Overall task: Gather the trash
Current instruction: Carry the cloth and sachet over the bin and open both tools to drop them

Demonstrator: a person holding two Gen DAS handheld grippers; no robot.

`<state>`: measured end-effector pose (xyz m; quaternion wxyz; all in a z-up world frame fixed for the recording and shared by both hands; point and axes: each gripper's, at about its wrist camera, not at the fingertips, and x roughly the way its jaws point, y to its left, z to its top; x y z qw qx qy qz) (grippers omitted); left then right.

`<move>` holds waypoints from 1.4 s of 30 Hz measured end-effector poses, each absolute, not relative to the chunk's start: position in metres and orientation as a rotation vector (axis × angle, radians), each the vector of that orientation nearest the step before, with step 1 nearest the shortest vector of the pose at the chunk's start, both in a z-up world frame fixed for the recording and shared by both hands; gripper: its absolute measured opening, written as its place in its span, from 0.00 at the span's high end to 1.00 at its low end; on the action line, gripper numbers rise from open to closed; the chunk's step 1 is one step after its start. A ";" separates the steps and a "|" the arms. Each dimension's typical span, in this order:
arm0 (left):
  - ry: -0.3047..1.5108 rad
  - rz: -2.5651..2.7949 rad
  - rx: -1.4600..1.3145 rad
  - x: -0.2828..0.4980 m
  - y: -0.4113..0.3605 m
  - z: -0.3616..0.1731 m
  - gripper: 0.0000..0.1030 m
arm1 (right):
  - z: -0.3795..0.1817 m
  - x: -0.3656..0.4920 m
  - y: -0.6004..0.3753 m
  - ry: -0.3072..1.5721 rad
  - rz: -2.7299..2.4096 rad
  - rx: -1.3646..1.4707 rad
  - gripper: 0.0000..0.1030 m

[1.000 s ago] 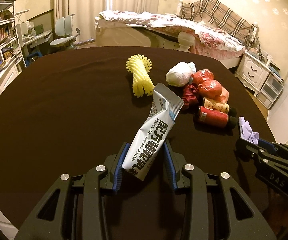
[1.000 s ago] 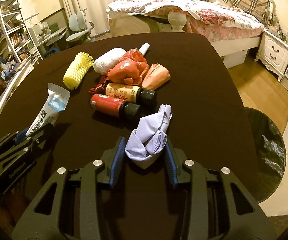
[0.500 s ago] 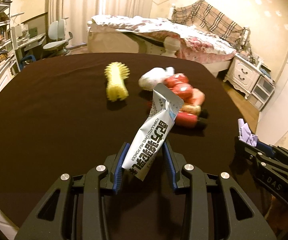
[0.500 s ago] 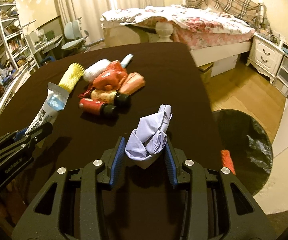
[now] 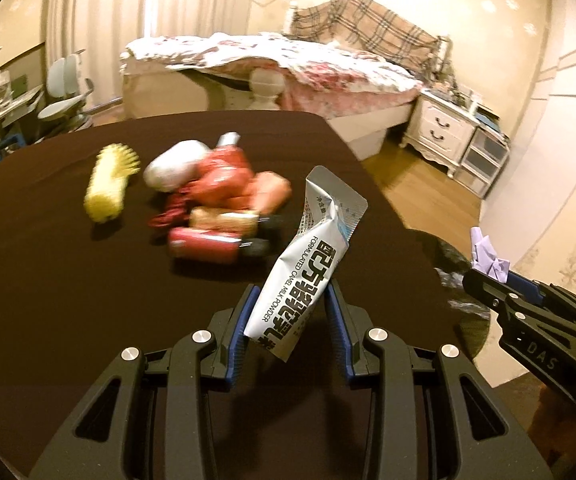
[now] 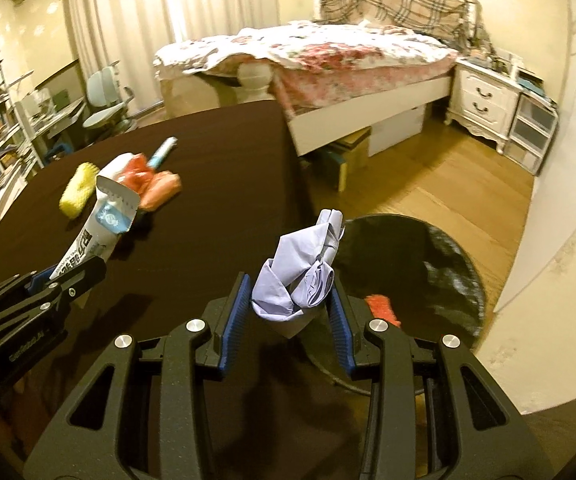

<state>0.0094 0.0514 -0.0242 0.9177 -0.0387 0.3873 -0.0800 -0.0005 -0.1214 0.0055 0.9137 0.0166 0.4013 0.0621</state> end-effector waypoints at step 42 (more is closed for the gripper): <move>0.793 -0.287 0.085 0.056 -0.093 -0.033 0.36 | -0.019 0.026 -0.246 0.814 -0.068 0.159 0.58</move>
